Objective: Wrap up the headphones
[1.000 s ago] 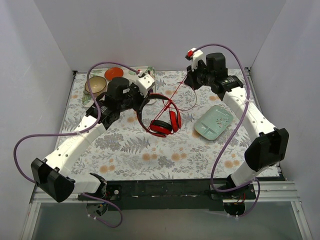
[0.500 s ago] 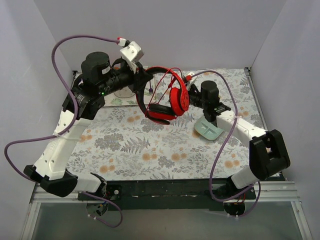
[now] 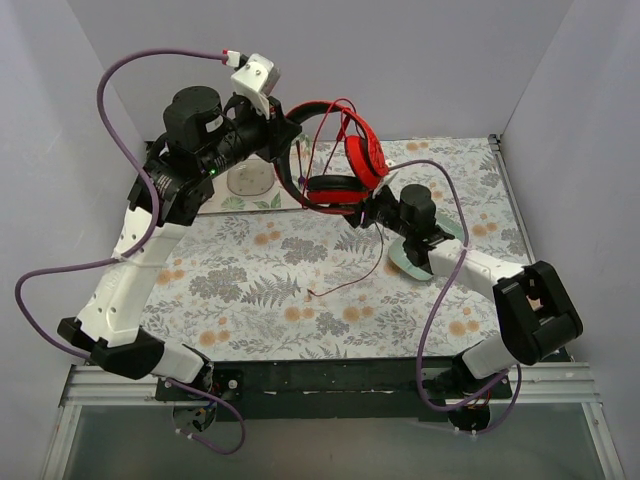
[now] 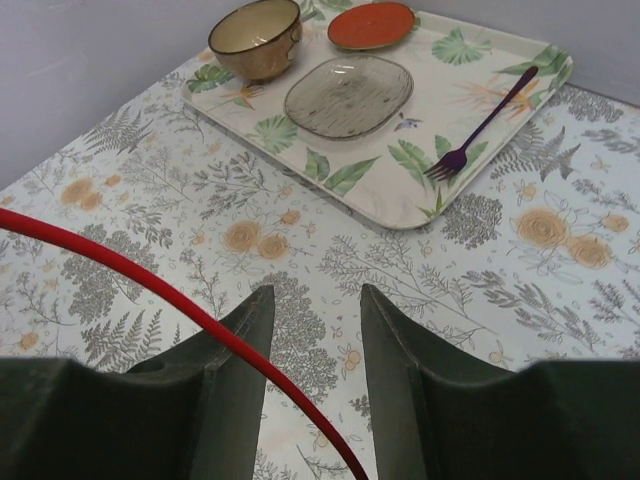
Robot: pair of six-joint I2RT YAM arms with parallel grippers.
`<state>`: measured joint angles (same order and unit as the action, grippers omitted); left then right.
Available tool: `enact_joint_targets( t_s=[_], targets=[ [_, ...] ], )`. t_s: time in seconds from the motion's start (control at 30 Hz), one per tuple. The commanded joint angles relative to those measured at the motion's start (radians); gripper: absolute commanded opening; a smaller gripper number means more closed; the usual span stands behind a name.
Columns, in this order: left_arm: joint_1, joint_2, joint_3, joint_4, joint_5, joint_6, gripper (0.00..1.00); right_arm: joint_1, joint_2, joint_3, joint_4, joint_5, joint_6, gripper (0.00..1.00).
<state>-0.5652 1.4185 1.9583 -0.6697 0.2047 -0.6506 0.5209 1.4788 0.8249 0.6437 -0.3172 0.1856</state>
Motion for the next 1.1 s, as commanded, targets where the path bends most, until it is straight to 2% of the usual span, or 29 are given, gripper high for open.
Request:
enact_joint_targets(
  t_s=[0.0, 0.23, 0.37, 0.43, 0.57, 0.8, 0.87, 0.9, 0.97, 1.03, 1.07],
  targets=[
    [-0.002, -0.027, 0.082, 0.088, -0.111, -0.099, 0.00, 0.008, 0.024, -0.047, 0.079, 0.043, 0.063, 0.47],
    [-0.001, -0.053, 0.079, 0.128, -0.142, -0.201, 0.00, 0.037, 0.081, -0.090, 0.088, 0.030, 0.107, 0.41],
    [0.001, -0.069, 0.048, 0.148, -0.191, -0.219, 0.00, 0.051, 0.104, -0.116, 0.126, 0.023, 0.144, 0.22],
    [0.001, -0.069, 0.041, 0.148, -0.188, -0.224, 0.00, 0.059, 0.110, -0.110, 0.132, 0.017, 0.152, 0.21],
    [0.001, -0.066, 0.033, 0.159, -0.194, -0.193, 0.00, 0.080, 0.094, -0.121, 0.131, 0.018, 0.146, 0.40],
    [0.001, -0.069, 0.016, 0.177, -0.235, -0.139, 0.00, 0.080, -0.077, -0.227, 0.077, 0.084, 0.117, 0.53],
    [0.001, -0.066, 0.013, 0.179, -0.232, -0.121, 0.00, 0.085, -0.135, -0.247, 0.080, 0.079, 0.097, 0.64],
    [0.001, -0.061, 0.013, 0.179, -0.231, -0.115, 0.00, 0.090, -0.155, -0.250, 0.080, 0.095, 0.091, 0.66],
    [0.001, -0.049, 0.017, 0.170, -0.222, -0.094, 0.00, 0.102, -0.207, -0.251, 0.094, 0.102, 0.075, 0.75],
    [0.001, -0.029, 0.022, 0.157, -0.218, -0.086, 0.00, 0.116, -0.253, -0.253, 0.115, 0.101, 0.068, 0.88],
    [0.001, -0.024, 0.022, 0.153, -0.214, -0.080, 0.00, 0.119, -0.267, -0.254, 0.149, 0.096, 0.066, 0.89]
  ],
)
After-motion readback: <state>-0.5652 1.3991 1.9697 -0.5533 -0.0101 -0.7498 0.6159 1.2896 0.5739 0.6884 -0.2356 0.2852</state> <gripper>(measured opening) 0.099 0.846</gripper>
